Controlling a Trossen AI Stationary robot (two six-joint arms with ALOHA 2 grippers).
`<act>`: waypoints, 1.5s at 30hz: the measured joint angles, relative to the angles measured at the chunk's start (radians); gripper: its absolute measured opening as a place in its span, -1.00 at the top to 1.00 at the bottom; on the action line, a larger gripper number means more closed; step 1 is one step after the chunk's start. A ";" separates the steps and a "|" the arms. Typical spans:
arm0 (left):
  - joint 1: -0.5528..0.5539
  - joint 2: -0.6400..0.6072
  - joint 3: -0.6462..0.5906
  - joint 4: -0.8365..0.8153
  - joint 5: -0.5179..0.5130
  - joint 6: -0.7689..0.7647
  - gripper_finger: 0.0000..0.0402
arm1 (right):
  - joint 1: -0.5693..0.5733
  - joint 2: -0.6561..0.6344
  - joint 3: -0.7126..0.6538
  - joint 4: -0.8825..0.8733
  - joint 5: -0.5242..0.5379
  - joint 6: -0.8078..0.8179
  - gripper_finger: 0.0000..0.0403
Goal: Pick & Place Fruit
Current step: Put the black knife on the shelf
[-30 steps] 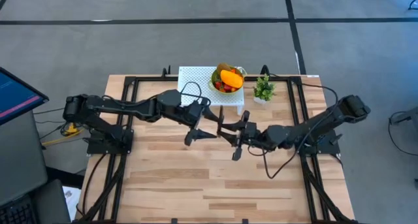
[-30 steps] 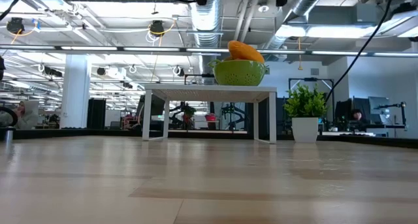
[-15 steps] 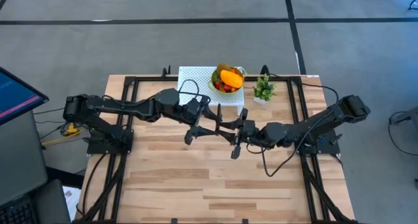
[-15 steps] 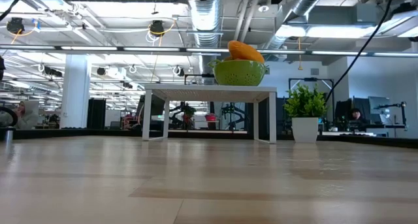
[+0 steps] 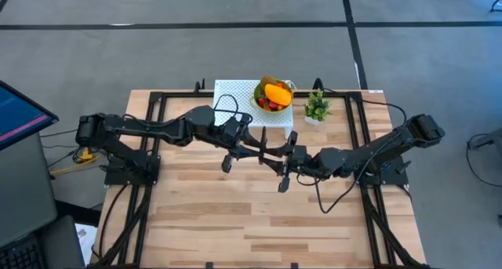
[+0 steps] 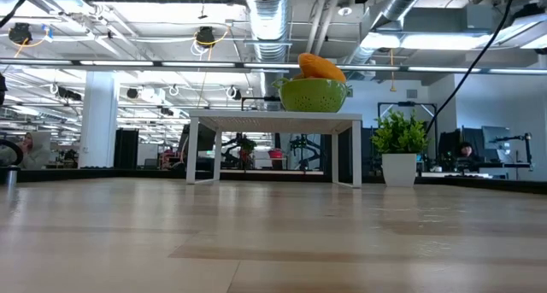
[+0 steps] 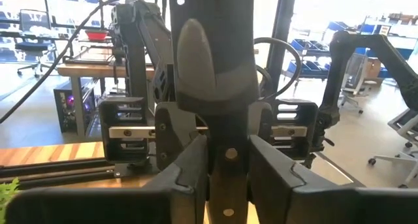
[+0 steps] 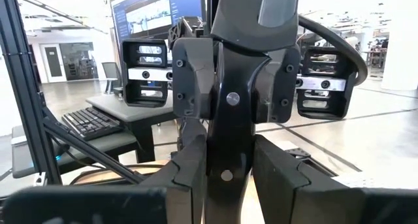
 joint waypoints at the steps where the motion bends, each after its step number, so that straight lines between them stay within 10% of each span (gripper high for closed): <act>1: 0.000 0.000 0.000 0.000 0.000 0.000 0.62 | 0.000 0.000 0.000 0.000 0.000 0.000 0.54; 14: 0.000 0.000 0.000 0.003 -0.007 -0.001 0.57 | -0.001 0.000 0.000 0.000 0.001 0.000 0.50; 25: 0.012 -0.009 0.000 0.000 -0.007 -0.054 0.57 | -0.001 -0.033 -0.002 -0.049 0.012 0.033 0.04; 33: 0.099 -0.059 0.000 -0.013 -0.051 -0.202 0.57 | -0.008 -0.250 -0.001 -0.473 0.021 0.225 -0.40; 45: 0.353 -0.085 0.000 -0.173 -0.213 -0.408 0.59 | -0.086 -0.536 -0.001 -1.257 0.142 0.791 -0.42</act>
